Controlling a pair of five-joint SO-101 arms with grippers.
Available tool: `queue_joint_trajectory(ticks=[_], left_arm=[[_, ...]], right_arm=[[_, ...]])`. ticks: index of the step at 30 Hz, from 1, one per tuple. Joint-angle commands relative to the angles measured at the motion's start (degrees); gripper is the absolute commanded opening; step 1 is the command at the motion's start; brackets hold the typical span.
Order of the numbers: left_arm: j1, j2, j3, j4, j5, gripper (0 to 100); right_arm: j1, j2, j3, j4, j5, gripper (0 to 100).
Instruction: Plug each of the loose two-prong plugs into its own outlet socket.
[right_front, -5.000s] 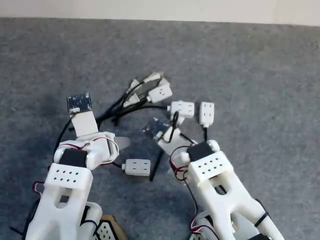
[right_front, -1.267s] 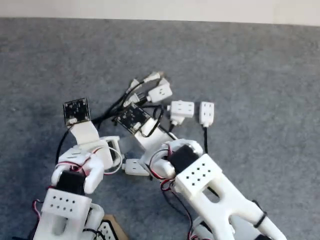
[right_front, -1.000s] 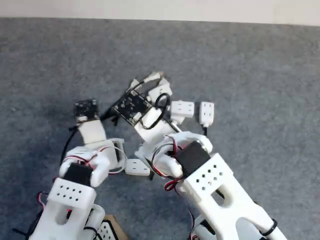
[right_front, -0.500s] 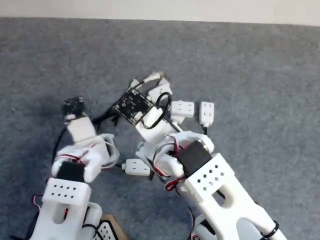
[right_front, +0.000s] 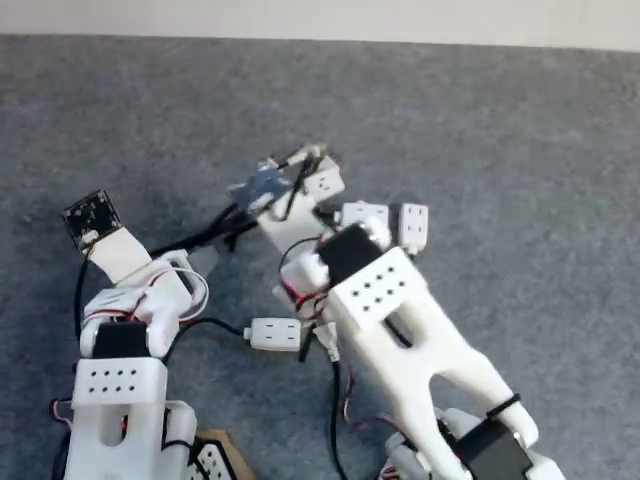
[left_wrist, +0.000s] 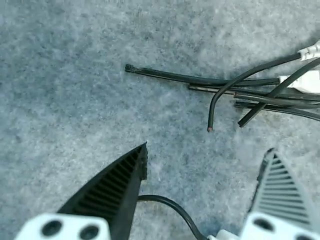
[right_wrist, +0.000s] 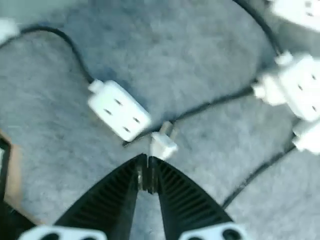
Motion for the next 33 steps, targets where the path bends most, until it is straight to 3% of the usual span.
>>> queue_joint_trajectory(ticks=[1, 7, 12, 20, 24, 30, 33], left_arm=[[-0.5, 0.3, -2.5, -0.8, 0.7, 35], [-0.4, 0.3, -2.5, -0.8, 0.7, 35], [-0.4, 0.3, -2.5, -0.7, 0.7, 35], [-0.3, 0.3, -2.5, -0.7, 0.7, 35], [-0.3, 0.3, -2.5, -0.7, 0.7, 35], [-0.3, 0.3, -2.5, -0.7, 0.7, 35], [-0.3, 0.3, -2.5, -0.7, 0.7, 35]], right_arm=[[3.6, -3.0, 7.4, -2.6, 1.2, 0.9], [-0.2, -8.0, 24.7, -11.4, 1.3, 1.0], [-0.4, -8.4, 27.7, -14.5, 1.3, 1.2], [-7.0, -9.0, 31.9, -17.0, 1.2, 26.0], [-9.3, -8.5, 32.6, -18.7, 0.6, 28.3], [-9.2, -8.4, 33.4, -22.0, -13.2, 25.1], [-9.2, -8.4, 34.6, -22.4, -15.0, 25.1]])
